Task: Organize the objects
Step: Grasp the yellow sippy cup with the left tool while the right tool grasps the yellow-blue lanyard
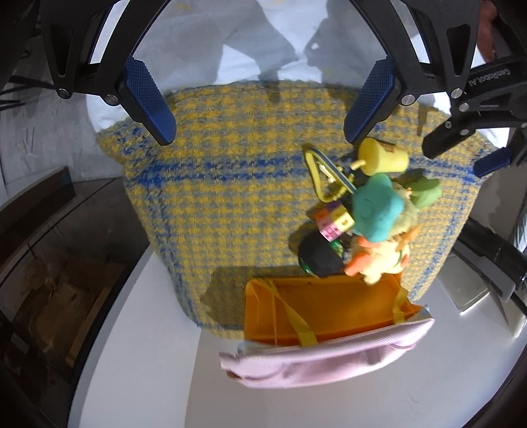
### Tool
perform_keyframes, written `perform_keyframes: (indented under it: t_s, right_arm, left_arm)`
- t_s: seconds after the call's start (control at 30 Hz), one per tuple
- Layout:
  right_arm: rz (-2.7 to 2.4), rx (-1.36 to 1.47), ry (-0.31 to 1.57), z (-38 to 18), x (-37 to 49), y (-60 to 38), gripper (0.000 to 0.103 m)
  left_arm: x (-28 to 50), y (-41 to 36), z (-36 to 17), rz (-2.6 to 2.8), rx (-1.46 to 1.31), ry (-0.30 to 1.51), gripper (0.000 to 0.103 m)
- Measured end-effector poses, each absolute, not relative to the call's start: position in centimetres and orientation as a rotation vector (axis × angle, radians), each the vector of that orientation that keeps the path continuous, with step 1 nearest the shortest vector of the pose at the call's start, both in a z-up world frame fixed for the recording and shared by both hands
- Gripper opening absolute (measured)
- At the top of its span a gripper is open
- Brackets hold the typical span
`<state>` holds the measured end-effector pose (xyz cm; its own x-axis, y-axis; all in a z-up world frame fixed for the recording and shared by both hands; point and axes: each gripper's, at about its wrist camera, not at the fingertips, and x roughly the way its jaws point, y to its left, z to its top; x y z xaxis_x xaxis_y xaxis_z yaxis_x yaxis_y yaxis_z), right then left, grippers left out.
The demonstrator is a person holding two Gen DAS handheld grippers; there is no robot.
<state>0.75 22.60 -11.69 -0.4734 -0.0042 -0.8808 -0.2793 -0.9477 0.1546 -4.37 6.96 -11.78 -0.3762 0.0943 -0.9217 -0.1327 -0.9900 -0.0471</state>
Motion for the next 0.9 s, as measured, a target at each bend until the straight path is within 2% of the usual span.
perform_keyframes:
  t_s: [0.17,0.4,0.57,0.67,0.7,0.73,0.9]
  right_arm:
    - [2.522,-1.506,0.420,-13.5,1.0,23.4,0.102]
    - [2.514,-1.505,0.477,-15.4,1.1,24.6,0.102]
    - [2.512,-1.513,0.492,-16.1,0.9,24.8,0.102]
    - [2.502,-1.523,0.496,-16.4,0.9,24.8,0.102]
    - [2.501,-1.525,0.493,-16.5,0.9,24.7,0.102]
    - [2.500,-1.528,0.487,-16.5,0.8,24.7,0.102]
    - [2.494,-1.533,0.472,-16.5,1.0,24.4,0.102]
  left_arm:
    - [-5.0,8.8,-13.7,2.479,-1.680,0.111,0.102]
    - [-5.7,9.6,-15.7,2.482,-1.696,0.101,0.101]
    - [-6.3,9.8,-16.6,2.488,-1.684,0.095,0.088]
    - [-6.5,10.1,-17.2,2.463,-1.700,0.108,0.071]
    - [-6.6,10.1,-17.5,2.450,-1.706,0.103,0.062]
    - [-6.6,10.1,-17.8,2.441,-1.714,0.102,0.059]
    - [-6.3,9.9,-17.6,2.450,-1.681,0.091,0.059]
